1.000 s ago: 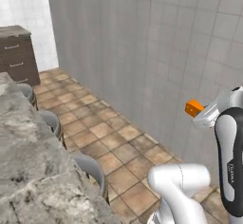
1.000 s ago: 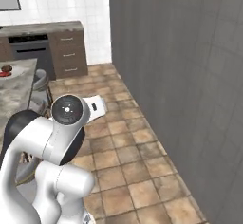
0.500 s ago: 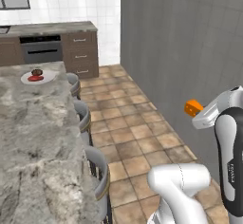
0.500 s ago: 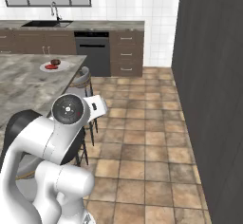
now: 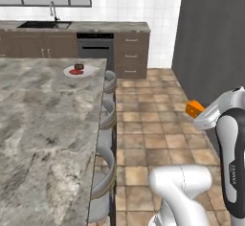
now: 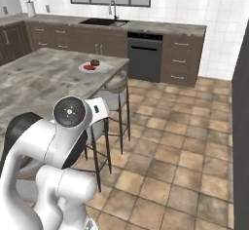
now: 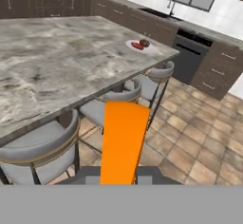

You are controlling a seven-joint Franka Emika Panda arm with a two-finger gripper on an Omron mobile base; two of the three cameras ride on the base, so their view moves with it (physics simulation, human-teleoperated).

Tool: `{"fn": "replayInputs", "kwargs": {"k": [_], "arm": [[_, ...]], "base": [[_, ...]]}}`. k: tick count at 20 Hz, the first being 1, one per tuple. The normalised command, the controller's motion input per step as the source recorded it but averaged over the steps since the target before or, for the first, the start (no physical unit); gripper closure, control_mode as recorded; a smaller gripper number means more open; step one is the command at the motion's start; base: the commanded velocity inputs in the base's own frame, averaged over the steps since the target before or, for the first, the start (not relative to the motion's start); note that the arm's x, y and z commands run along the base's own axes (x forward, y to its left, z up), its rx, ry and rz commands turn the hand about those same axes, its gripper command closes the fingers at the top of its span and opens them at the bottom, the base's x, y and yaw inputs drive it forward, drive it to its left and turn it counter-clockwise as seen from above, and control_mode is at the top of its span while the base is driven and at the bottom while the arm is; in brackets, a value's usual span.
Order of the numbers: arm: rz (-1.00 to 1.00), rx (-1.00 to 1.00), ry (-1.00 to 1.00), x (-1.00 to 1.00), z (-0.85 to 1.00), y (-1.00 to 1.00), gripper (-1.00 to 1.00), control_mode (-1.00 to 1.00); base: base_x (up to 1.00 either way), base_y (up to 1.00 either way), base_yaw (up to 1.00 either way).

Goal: Take the cheese, steak, and potato from the fridge and place them on the plate on the dining counter to create an appetizer plate.

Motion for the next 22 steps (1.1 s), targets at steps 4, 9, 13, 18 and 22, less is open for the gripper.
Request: {"fn": "replayInputs", "kwargs": {"k": [4,9,13,18,22], "arm": [[0.00,0.00,0.00,0.00,0.00,0.00,1.00,1.00],[0.00,0.00,0.00,0.00,0.00,0.00,1.00,1.00],[0.00,0.00,0.00,0.00,0.00,0.00,1.00,1.00],[0.00,0.00,0.00,0.00,0.00,0.00,1.00,1.00],[0.00,0.00,0.00,0.00,0.00,0.00,1.00,1.00]], "base": [[1.00,-0.56,0.45],[1.00,-0.64,0.45],[1.00,-0.78,0.44],[1.00,-0.95,0.40],[0.99,-1.00,0.38]]}}
